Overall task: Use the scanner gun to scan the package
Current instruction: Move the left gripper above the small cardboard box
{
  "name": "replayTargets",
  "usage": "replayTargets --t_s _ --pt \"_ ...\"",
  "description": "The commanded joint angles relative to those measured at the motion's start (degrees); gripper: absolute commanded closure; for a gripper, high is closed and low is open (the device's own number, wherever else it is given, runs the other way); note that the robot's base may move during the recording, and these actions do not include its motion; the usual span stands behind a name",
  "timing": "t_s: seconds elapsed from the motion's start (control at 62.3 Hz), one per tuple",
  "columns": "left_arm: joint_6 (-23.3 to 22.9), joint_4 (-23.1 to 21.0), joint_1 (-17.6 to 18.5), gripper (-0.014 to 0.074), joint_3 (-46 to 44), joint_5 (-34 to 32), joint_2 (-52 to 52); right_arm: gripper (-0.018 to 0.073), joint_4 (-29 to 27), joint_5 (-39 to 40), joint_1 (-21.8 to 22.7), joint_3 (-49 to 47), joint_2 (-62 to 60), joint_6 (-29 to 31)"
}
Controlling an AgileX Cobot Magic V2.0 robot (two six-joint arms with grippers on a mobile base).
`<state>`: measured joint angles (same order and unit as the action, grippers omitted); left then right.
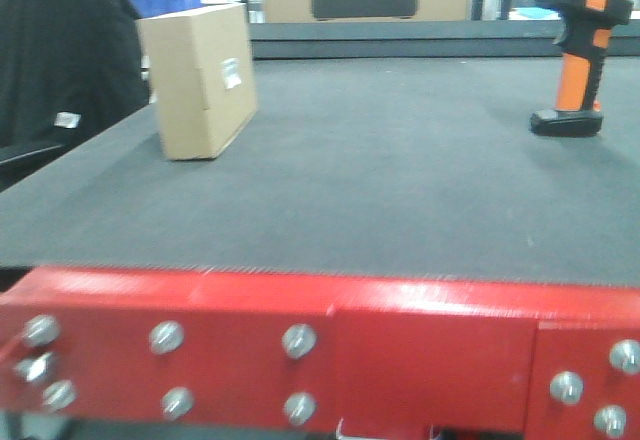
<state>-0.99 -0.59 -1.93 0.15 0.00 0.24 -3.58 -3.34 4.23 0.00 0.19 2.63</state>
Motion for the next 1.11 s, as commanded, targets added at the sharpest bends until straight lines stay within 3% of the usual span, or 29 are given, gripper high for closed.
replayTargets --t_s 0.0,1.091 --pt "0.3 -0.2 -0.1 0.0707 -0.1 -1.1 -0.2 0.0727 -0.1 1.2 0.2 0.0 -0.2 0.4" --pt "0.3 -0.2 -0.1 0.0707 -0.1 -1.1 -0.2 0.0727 -0.1 1.2 0.2 0.0 -0.2 0.4"
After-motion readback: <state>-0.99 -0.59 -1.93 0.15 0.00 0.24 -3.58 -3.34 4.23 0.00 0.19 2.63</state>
